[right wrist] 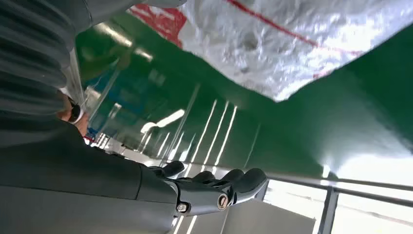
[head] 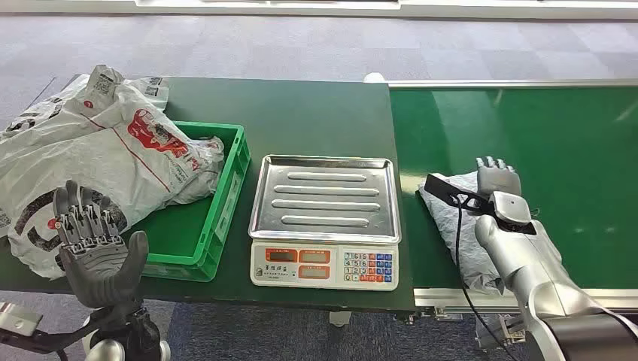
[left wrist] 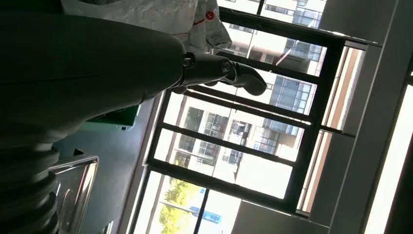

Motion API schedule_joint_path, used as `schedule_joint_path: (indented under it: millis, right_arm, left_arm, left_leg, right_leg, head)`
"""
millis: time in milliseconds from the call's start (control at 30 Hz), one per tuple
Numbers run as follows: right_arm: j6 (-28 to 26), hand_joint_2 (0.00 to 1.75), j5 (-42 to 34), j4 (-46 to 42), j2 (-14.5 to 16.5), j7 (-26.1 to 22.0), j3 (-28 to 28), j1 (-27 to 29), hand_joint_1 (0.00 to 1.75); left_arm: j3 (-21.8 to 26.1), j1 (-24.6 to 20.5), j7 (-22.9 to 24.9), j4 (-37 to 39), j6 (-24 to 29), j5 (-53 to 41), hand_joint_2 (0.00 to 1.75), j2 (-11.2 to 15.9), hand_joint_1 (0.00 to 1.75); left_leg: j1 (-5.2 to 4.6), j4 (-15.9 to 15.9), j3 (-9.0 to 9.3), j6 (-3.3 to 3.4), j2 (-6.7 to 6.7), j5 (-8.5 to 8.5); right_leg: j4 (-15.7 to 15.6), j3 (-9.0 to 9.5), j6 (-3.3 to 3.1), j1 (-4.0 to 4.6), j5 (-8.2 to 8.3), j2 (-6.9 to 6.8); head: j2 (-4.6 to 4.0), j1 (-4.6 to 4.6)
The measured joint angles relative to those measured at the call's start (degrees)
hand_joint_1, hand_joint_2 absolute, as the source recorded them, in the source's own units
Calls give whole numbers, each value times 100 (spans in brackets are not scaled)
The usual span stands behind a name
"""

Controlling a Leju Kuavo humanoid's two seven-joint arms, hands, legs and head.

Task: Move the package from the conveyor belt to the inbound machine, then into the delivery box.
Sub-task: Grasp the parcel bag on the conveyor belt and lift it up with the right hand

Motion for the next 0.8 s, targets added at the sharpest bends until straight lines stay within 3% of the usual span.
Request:
schedule_joint_path:
  millis: [567, 700, 800]
  right_arm:
    - [195, 175, -175, -7, 42, -119, -200, 96, 0]
    - [1045, 175, -557, -32, 35, -525, -277, 161, 0]
    - [1988, 175, -744, -33, -10, -1327, -295, 256, 0]
  left_arm:
    - [16, -1, 29, 0, -21, -16, 175, 14, 0]
    - [15, -10, 61, 20, -25, -38, 175, 17, 0]
    - [16, -17, 67, 72, -16, -44, 175, 25, 0]
  left_leg:
    - [0, 0, 1, 0, 0, 0]
    - [0, 0, 2, 0, 1, 0]
    - [0, 0, 0, 0, 1, 0]
  right_leg:
    - [0, -1, 0, 0, 0, 1]
    - [-1, -3, 0, 0, 0, 1]
    - [-1, -3, 0, 0, 0, 1]
  head:
    - [0, 0]
    - [0, 0]
    - [0, 1]
